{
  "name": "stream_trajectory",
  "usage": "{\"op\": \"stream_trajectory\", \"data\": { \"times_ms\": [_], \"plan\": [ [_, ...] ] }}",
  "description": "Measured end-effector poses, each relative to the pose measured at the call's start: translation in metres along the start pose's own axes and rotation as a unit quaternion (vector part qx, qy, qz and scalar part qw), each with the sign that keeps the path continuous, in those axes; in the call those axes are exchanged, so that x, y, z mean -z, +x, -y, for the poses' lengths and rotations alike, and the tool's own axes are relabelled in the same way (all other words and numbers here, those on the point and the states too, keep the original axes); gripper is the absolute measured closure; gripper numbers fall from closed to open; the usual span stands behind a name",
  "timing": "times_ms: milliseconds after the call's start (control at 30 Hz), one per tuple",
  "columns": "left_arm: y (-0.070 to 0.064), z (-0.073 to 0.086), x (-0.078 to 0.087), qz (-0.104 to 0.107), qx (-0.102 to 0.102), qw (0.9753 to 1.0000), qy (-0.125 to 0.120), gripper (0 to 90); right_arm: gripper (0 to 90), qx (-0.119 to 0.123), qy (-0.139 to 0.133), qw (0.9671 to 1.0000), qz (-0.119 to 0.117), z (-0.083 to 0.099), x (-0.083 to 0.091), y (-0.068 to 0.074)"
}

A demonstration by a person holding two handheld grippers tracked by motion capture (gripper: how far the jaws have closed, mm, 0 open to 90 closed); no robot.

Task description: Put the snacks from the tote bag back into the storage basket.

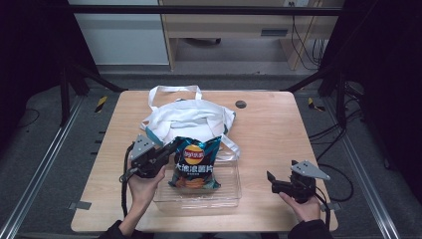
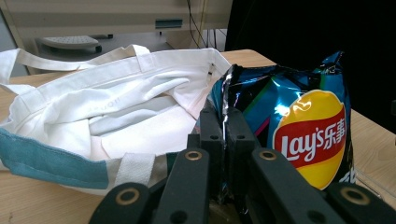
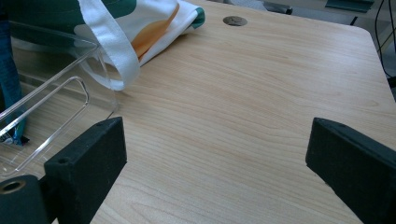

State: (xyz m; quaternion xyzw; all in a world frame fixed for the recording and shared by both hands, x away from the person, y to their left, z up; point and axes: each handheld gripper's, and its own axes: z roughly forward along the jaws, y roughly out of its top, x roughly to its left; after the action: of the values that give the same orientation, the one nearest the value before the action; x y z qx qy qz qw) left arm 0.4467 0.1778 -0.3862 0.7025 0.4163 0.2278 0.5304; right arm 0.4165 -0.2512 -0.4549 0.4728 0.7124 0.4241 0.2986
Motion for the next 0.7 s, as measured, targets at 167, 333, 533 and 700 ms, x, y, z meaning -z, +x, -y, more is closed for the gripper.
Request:
{"op": "stream_trajectory", "data": {
  "times_ms": [167,333,533,700],
  "plan": [
    [0.0011,0.0002,-0.0023,-0.004,-0.005,1.0000,-0.004,83.5,5.4,0.001,0.001,1.0000,0.000,-0.0001,-0.0001,0.0001],
    [0.0030,-0.0002,-0.0022,-0.004,-0.007,1.0000,-0.005,76.5,5.4,0.000,0.001,1.0000,0.000,-0.0001,-0.0002,-0.0001],
    [0.0005,0.0009,-0.0036,-0.011,-0.024,0.9996,-0.003,65.8,5.4,-0.001,-0.001,1.0000,0.000,-0.0002,0.0004,0.0000],
    [0.0015,0.0008,-0.0032,-0.009,-0.024,0.9997,-0.002,56.1,5.4,-0.001,-0.001,1.0000,0.000,-0.0003,0.0006,-0.0001]
  ]
}}
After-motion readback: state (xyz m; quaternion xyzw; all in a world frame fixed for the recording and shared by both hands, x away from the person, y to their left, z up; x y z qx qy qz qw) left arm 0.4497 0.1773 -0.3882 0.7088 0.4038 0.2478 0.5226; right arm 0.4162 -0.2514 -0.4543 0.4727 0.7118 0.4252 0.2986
